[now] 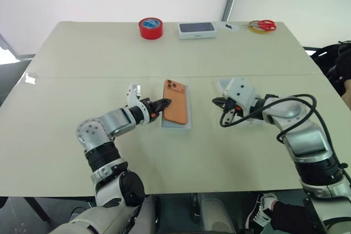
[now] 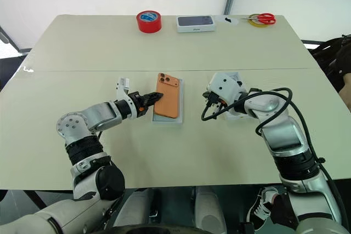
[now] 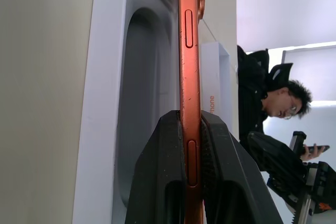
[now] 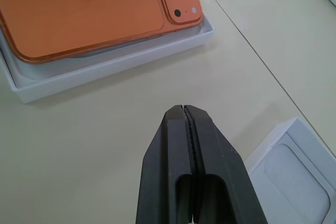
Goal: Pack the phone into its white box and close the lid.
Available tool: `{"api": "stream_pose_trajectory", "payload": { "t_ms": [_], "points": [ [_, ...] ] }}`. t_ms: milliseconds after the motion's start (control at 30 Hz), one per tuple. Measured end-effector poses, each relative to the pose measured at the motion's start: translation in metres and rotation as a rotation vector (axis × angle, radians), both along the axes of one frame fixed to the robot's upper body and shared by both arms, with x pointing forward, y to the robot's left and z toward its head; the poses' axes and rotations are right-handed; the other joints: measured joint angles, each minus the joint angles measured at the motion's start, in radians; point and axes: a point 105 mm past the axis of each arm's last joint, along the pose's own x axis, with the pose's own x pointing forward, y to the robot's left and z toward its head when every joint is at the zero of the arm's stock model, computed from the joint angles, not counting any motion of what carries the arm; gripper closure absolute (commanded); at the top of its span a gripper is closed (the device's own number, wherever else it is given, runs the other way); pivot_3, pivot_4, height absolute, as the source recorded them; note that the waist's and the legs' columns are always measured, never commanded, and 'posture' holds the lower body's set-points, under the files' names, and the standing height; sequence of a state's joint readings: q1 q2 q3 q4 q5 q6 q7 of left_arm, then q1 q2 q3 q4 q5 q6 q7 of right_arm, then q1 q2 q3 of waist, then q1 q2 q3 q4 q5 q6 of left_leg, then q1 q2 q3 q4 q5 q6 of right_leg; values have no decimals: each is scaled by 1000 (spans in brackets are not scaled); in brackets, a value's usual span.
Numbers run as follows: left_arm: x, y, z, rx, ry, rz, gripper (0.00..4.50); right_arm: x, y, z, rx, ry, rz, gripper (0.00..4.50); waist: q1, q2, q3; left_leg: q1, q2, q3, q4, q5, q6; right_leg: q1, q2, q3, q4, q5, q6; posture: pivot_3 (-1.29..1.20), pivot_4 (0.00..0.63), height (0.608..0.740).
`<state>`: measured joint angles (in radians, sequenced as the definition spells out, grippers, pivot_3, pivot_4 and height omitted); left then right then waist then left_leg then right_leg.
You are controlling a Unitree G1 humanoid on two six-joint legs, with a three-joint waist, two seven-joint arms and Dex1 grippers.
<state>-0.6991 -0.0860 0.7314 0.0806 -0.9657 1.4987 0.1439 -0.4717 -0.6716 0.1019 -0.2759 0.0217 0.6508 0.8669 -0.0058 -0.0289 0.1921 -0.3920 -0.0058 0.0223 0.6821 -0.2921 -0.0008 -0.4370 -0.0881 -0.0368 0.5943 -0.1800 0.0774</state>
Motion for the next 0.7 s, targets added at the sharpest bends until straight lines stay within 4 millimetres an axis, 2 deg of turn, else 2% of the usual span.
{"api": "stream_pose_trajectory", "payload": {
  "t_ms": [33,133,333,433,533,700],
  "points": [
    [0,-1,0,8,-2,-7,4481,0,-1,2,8,-4,-5,4500,0,0,0,0,0,0,0,0,0,0,0,0,0,0,0,0,150,736],
    [0,-5,0,22,-5,-26,3142,0,-3,5,40,-3,-10,4500,1,0,0,0,0,0,0,0,0,0,0,0,0,0,0,0,150,736],
    [-2,-10,7,-8,-39,-54,125,-2,0,6,92,22,8,4500,1,0,0,1,0,0,0,0,0,1,0,0,0,0,0,0,150,736],
    [-3,-8,10,-12,-53,-56,125,-3,2,6,107,29,17,4500,0,0,0,1,1,0,0,0,0,1,0,0,0,-1,-1,0,150,736],
    [-2,5,11,24,-61,-38,125,-4,4,6,135,47,27,4500,-3,0,0,1,1,0,0,0,0,1,0,0,0,0,0,0,150,736],
    [-5,43,32,135,-164,20,125,-8,11,6,254,123,43,4500,-4,0,0,1,2,0,0,0,0,0,1,0,1,0,1,0,150,736]
  ]
}}
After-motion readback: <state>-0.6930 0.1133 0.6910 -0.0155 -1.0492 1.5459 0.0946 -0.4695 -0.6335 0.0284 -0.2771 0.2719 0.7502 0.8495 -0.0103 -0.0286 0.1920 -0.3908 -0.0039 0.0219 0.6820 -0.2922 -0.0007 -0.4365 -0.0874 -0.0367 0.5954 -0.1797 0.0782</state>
